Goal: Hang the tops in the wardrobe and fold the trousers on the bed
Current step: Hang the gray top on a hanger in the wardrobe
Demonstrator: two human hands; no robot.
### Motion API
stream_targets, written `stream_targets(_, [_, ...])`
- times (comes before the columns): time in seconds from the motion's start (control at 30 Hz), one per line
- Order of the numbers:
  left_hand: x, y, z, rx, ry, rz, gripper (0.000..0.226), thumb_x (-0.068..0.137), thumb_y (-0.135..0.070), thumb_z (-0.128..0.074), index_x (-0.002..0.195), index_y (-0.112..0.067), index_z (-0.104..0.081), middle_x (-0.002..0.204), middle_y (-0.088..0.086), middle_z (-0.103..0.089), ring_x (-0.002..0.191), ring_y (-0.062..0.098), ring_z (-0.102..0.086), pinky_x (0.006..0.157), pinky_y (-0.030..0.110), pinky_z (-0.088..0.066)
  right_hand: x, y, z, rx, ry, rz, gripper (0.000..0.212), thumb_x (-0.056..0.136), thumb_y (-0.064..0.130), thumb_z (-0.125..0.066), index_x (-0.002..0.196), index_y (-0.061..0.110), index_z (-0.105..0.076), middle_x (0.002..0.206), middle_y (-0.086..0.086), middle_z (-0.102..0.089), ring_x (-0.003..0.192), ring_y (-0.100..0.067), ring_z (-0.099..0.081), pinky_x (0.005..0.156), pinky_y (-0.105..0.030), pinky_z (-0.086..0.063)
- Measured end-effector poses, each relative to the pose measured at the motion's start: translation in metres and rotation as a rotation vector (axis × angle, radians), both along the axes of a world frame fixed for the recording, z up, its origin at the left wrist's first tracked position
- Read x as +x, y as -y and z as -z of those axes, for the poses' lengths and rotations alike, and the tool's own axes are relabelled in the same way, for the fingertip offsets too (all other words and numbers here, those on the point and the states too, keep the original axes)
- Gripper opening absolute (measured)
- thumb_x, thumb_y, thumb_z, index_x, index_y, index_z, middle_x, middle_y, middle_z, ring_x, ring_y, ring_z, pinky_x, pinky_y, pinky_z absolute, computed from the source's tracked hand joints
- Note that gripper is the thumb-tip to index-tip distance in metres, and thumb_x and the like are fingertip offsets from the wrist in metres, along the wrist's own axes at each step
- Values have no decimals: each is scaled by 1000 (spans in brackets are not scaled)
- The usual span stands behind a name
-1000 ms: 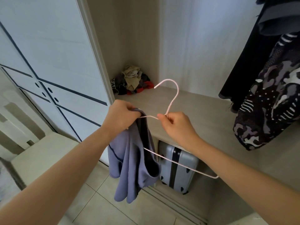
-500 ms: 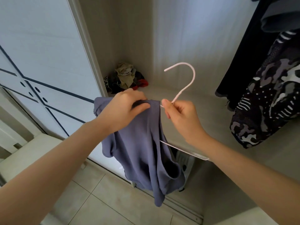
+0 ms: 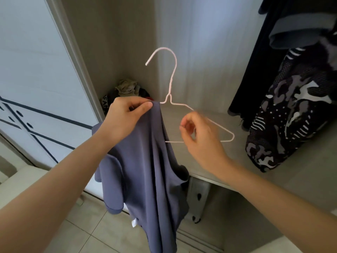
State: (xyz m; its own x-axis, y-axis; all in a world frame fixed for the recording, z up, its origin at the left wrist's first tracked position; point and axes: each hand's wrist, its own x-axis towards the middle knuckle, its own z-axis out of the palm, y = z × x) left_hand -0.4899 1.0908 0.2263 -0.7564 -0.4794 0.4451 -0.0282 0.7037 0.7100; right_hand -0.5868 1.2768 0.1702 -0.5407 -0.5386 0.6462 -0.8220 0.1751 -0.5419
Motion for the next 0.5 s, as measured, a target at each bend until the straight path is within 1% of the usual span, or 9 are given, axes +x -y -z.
stream_targets(0.07, [-6,-2,-5,-2,-43,10,15,95,-21,-63,100,-16,-76,95,5,-74,90,18,-63,81,23,-47,0,2,14,123,74,-56,7,89,10,-61,93,15,-60,84,2,-62,76,-10,-58,71,-24,-48])
stream_targets(0.1, [-9,-3,-7,-9,-65,10,13,95,-21,-64,98,-18,-76,93,6,-74,89,22,-63,79,24,-47,-1,3,21,173,82,-62,8,90,10,-61,96,13,-64,86,0,-66,79,-13,-62,74,-30,-52])
stream_targets(0.17, [-12,-5,-8,-33,-99,15,13,94,-21,-64,98,-17,-76,92,7,-74,89,26,-63,79,25,-48,-1,6,34,255,123,-88,17,91,9,-59,106,9,-67,96,-6,-71,88,-20,-67,83,-36,-54])
stream_targets(0.2, [-13,-7,-9,-42,-115,26,14,94,-21,-65,99,-15,-76,93,7,-74,88,26,-64,79,25,-48,0,7,39,304,187,-117,22,91,9,-59,112,7,-66,103,-8,-71,95,-22,-67,89,-36,-53])
stream_targets(0.23, [-14,-8,-10,-43,-130,41,13,94,-20,-65,99,-14,-76,93,7,-74,87,24,-64,80,24,-48,1,8,42,363,265,-151,28,91,9,-60,119,7,-62,111,-9,-70,103,-22,-65,94,-34,-51])
stream_targets(0.3, [-14,-11,-11,-34,-161,79,11,94,-17,-65,99,-16,-75,92,0,-73,83,9,-64,80,17,-48,0,8,48,454,417,-221,40,91,11,-62,130,9,-53,120,-8,-66,112,-21,-62,99,-32,-48])
stream_targets(0.33, [-14,-11,-12,-29,-176,95,11,94,-16,-65,99,-16,-74,90,-8,-72,83,1,-62,80,13,-47,-1,7,52,492,455,-248,39,90,12,-63,128,10,-54,119,-7,-66,111,-20,-62,99,-33,-49])
stream_targets(0.4, [-16,-9,-11,-5,-193,119,11,94,-14,-65,101,-17,-73,83,-27,-69,82,-11,-61,80,7,-45,-7,2,62,594,448,-274,29,88,14,-66,116,13,-60,111,-4,-69,104,-16,-64,95,-35,-51])
stream_targets(0.5, [-18,-2,-7,27,-194,141,11,93,-14,-65,102,-18,-71,79,-38,-66,83,-15,-61,81,6,-45,-15,-12,75,829,449,-340,19,85,28,-67,102,27,-58,104,4,-69,98,-15,-64,91,-42,-51])
